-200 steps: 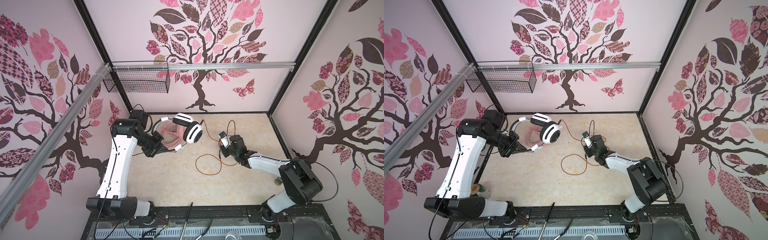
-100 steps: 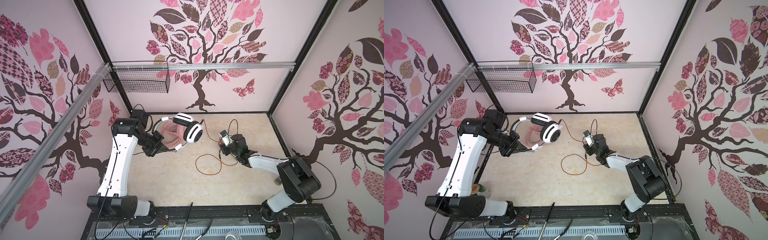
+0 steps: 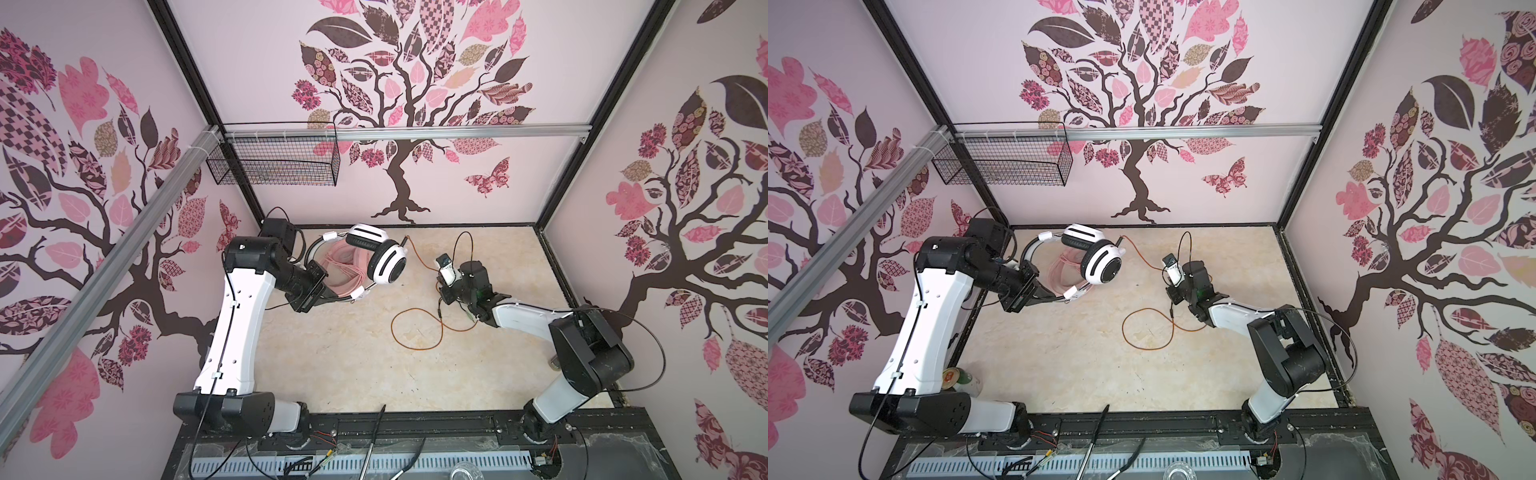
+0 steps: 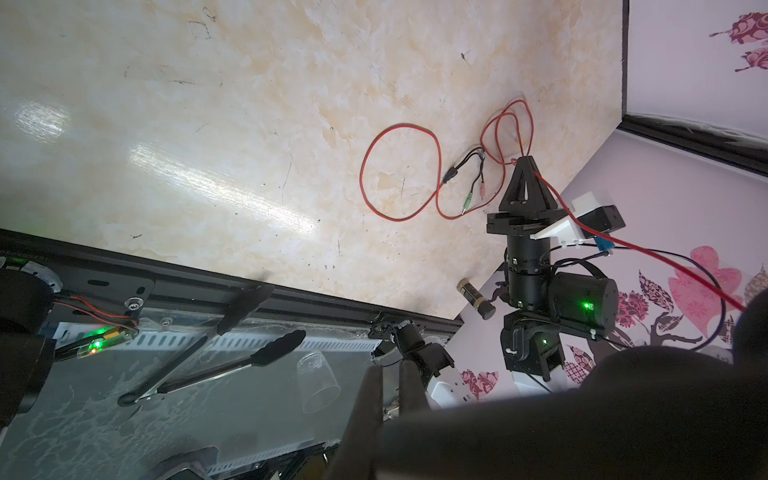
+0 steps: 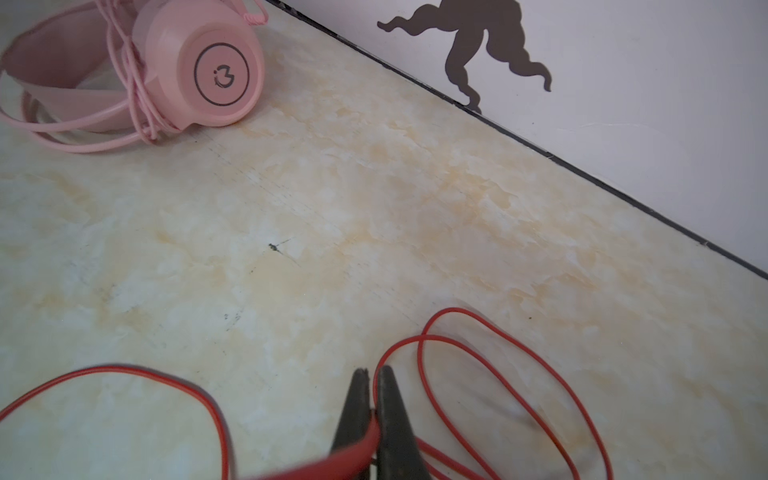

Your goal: Wrap the headphones

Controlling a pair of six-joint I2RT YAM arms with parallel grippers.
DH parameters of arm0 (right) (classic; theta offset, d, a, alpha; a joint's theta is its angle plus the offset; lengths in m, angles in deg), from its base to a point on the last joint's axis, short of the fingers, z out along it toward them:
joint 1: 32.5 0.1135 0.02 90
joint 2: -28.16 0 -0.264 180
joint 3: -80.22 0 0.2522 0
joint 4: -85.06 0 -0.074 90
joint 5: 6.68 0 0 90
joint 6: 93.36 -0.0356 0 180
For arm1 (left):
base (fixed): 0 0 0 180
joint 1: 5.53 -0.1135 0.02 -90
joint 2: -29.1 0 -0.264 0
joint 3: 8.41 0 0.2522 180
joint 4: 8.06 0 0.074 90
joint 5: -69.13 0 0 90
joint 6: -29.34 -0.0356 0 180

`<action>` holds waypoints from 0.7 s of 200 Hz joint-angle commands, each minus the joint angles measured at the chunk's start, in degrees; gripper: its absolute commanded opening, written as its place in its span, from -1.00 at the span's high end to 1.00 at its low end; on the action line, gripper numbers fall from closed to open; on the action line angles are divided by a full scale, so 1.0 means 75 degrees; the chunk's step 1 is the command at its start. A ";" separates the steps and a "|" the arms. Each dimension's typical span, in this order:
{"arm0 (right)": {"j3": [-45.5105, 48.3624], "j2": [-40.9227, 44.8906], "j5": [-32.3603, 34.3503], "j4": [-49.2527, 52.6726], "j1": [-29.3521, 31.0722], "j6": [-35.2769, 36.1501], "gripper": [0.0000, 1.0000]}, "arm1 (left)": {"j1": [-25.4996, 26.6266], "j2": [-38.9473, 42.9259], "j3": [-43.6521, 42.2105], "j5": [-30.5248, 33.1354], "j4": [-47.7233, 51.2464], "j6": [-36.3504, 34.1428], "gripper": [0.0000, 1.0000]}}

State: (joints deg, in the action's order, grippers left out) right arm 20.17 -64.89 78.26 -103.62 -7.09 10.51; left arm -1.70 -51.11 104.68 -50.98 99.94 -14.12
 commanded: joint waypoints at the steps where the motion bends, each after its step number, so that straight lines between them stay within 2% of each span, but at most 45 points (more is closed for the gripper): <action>1: 0.0391 0.0630 -0.1415 0.0140 -0.0013 -0.0667 1.00 | -0.0019 0.0171 0.0133 -0.0356 -0.0379 -0.0030 1.00; 18: 0.0736 0.1116 -0.2453 0.0223 -0.0002 -0.1222 1.00 | -0.0022 0.0194 -0.0033 -0.0383 -0.0522 0.0013 1.00; 36: 0.1066 0.1627 -0.3073 0.0551 0.0140 -0.1577 1.00 | -0.0020 0.0234 -0.0291 -0.0523 -0.0780 0.0085 1.00; 66: 0.0874 0.2151 -0.2702 0.2152 0.0860 -0.1589 1.00 | 0.0024 0.0259 -0.0651 -0.0841 -0.1214 0.0240 1.00; 88: 0.0651 0.2322 -0.1996 0.2924 0.0991 -0.2748 1.00 | 0.0121 0.0201 -0.0647 -0.0868 -0.1314 0.0228 1.00; 107: 0.0505 0.2458 -0.1959 0.3564 0.1153 -0.2991 1.00 | 0.0193 0.0182 -0.0686 -0.0864 -0.1410 0.0251 1.00; 140: 0.0509 0.3003 -0.1113 0.4303 0.2451 -0.2831 1.00 | 0.0317 0.0011 -0.0934 -0.0856 -0.1712 0.0308 1.00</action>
State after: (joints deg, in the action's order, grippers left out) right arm 25.81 -46.73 65.21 -78.92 4.61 -9.40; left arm 0.05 -50.56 99.46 -54.37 91.74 -12.17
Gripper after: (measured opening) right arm 0.059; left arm 0.086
